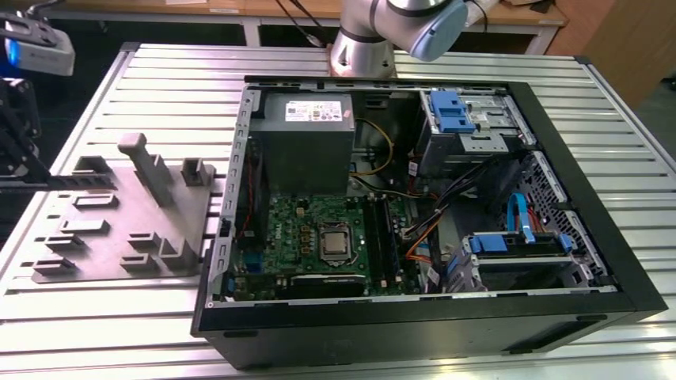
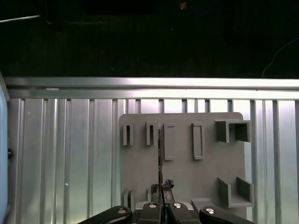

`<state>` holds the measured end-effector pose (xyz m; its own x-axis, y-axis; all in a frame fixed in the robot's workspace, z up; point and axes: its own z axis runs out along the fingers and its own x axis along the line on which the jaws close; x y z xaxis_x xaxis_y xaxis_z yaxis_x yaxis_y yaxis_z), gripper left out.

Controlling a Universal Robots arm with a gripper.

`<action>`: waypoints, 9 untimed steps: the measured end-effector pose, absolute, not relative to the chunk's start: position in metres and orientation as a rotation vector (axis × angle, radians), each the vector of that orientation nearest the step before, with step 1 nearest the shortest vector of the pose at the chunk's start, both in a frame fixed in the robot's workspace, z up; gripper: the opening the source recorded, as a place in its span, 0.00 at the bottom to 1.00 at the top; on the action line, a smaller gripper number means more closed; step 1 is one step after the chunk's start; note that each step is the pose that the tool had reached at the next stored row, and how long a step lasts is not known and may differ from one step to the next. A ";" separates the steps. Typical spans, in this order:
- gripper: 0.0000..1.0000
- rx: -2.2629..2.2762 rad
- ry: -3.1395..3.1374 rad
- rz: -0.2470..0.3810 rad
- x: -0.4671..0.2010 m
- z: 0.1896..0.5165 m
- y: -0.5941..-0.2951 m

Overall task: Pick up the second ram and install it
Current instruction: 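Pick up the second ram and move it above second insertion slot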

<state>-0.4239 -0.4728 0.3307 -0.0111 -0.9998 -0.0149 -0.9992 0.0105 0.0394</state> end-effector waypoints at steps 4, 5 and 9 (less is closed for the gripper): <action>0.12 2.198 -2.222 -0.058 -0.424 0.341 -0.473; 0.12 2.198 -2.222 -0.058 -0.424 0.344 -0.472; 0.12 2.199 -2.223 -0.056 -0.424 0.359 -0.471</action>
<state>-0.4239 -0.4714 0.3594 -0.0111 -0.9998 -0.0149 -0.9993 0.0106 0.0358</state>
